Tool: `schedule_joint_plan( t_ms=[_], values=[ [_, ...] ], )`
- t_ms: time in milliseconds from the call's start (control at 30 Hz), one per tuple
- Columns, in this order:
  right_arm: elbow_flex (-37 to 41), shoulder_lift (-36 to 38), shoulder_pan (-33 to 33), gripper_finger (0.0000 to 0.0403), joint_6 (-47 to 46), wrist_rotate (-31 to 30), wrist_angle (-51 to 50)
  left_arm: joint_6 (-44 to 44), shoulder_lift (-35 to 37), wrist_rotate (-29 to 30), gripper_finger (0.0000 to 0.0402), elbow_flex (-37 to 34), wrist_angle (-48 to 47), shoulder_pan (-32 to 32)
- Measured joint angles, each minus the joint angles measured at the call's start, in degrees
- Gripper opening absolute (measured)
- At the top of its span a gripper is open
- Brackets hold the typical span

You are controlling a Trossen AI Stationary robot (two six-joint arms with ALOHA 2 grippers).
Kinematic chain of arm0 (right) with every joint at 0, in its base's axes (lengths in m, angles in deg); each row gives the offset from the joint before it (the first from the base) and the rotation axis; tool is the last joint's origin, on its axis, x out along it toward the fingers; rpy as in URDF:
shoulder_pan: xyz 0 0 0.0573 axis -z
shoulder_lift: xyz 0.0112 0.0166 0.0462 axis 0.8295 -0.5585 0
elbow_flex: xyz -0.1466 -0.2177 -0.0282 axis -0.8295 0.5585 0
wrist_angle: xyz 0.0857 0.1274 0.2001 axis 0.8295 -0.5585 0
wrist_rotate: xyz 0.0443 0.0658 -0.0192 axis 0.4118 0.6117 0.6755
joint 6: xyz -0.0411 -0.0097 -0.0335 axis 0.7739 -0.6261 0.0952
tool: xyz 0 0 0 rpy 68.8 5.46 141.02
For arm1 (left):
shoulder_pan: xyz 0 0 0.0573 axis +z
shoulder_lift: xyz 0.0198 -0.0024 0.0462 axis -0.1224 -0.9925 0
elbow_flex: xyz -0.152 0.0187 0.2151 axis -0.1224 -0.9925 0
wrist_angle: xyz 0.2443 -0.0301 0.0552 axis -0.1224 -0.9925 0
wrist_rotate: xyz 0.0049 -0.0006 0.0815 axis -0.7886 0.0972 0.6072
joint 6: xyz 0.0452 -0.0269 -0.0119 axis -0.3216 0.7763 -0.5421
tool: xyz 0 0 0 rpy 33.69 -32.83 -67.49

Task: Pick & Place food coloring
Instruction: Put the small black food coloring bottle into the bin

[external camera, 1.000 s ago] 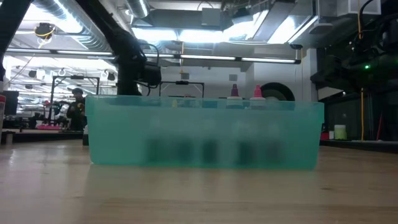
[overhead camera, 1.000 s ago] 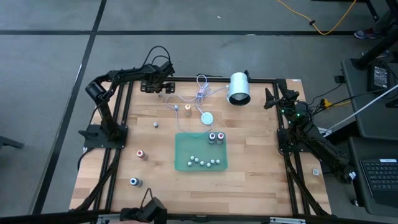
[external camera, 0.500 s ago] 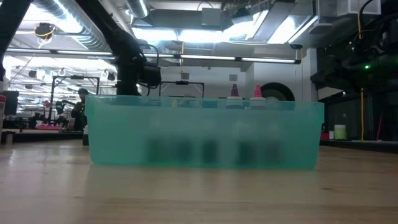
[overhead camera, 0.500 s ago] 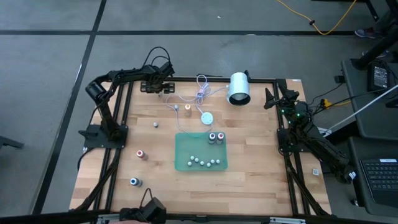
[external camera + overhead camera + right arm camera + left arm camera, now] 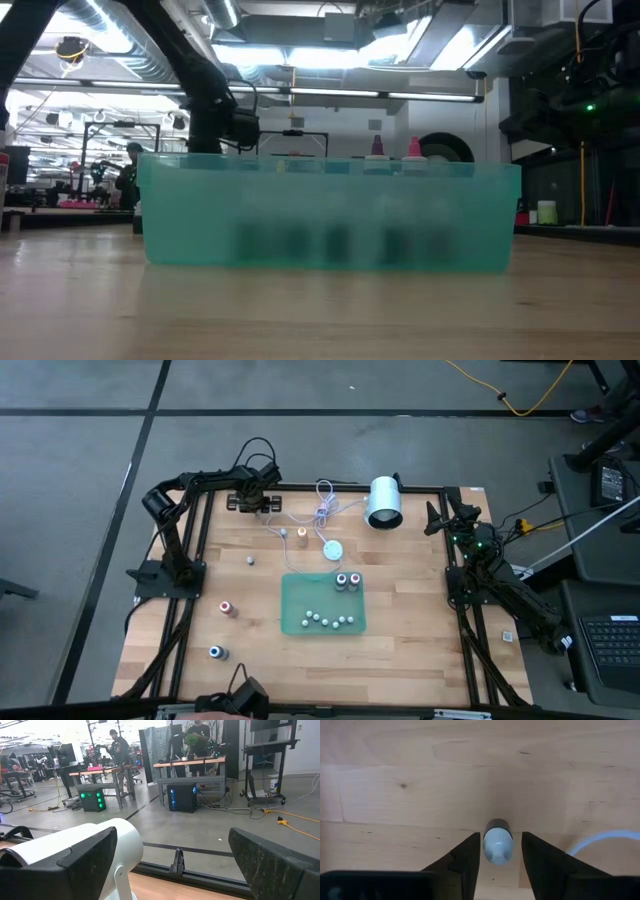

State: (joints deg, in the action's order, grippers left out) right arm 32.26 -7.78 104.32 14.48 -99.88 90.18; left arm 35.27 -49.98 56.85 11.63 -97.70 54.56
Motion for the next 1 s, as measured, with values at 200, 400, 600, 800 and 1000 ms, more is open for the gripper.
schedule_joint_plan(
  t_ms=[200,400,600,800,1000],
  values=[
    [0.00,0.00,-0.02,0.0384,0.00,0.00,-0.01,0.46,0.01,0.82,0.0130,0.00,0.05,0.15],
    [0.00,0.00,0.00,0.0384,-0.01,0.00,0.00,0.46,0.02,0.99,0.0124,0.00,0.05,0.24],
    [0.00,0.00,0.00,0.0384,0.00,0.00,-0.02,-0.39,0.02,0.55,0.0082,0.00,0.57,0.24],
    [0.00,0.00,0.00,0.0384,-0.02,0.00,0.00,-0.94,0.57,-0.20,0.0068,0.19,0.34,0.22],
    [0.00,0.00,0.00,0.0384,-0.01,0.00,0.00,-3.48,4.23,-1.12,0.0073,1.95,-1.87,-1.34]
  ],
)
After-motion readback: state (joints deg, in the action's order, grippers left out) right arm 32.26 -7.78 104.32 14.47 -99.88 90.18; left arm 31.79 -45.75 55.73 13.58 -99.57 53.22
